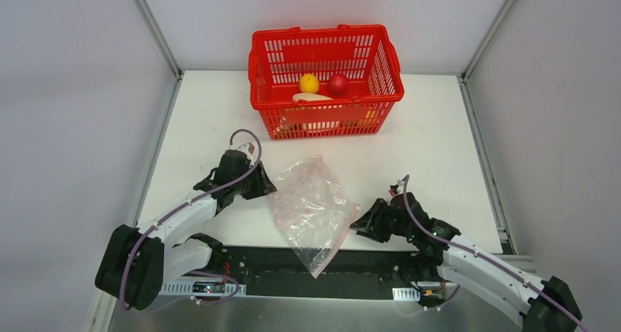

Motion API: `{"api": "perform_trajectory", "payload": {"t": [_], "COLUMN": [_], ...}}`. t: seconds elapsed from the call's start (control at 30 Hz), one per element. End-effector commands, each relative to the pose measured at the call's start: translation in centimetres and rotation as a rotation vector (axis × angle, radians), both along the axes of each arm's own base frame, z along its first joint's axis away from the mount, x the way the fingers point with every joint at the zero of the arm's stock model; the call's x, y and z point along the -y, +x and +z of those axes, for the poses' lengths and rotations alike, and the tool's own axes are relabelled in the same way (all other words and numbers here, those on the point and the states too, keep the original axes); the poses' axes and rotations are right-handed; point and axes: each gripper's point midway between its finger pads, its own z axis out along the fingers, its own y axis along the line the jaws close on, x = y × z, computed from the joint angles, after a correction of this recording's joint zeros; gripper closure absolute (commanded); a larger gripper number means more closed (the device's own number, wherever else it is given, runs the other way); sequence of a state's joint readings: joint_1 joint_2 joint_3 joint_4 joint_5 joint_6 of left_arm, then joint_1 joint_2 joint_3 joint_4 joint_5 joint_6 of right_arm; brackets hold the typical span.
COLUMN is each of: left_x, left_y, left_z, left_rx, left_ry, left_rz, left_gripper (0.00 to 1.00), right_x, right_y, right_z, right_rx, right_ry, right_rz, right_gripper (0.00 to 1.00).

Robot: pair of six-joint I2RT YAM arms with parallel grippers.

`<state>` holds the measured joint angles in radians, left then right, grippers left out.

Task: Place the food in the zip-top bag and seal the zipper
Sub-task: Pick up the zipper food storage bag at the center of the board.

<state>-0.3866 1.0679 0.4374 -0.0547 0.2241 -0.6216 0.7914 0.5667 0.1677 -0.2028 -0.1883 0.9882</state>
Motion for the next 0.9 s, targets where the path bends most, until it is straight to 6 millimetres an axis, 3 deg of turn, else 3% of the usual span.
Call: {"api": "perform_trajectory", "payload": {"t": [0.0,0.13,0.4,0.67,0.87], "left_x": [0.0,-0.3,-0.3,-1.0,-1.7], "left_y": [0.7,0.4,0.3,0.0,0.0], "left_z": [-0.1,-0.4,0.1,-0.4,-0.4], "left_rx": [0.044,0.046,0.067,0.064,0.068], "left_ry": [-0.017,-0.012,-0.031,-0.025,-0.007], "left_rz": [0.037,0.046,0.058,0.105,0.141], "left_gripper": [0.62,0.72,0.85,0.92,1.00], "right_x": [-0.9,-0.3,-1.1,-1.9,-2.4], "right_y": [0.0,0.4,1.7,2.5,2.9], "right_z": [-0.2,-1.9,-2.0,-2.4,-2.4], "right_rx": [-0.031,-0.044,-0.006,-0.011,0.002], "right_ry": [0.061,0.032,0.099,0.122,0.117], "right_rz": [-0.012,-0.059,-0.104,-0.115,-0.104], "right_gripper": [0.63,0.63,0.63,0.69,1.00]}}
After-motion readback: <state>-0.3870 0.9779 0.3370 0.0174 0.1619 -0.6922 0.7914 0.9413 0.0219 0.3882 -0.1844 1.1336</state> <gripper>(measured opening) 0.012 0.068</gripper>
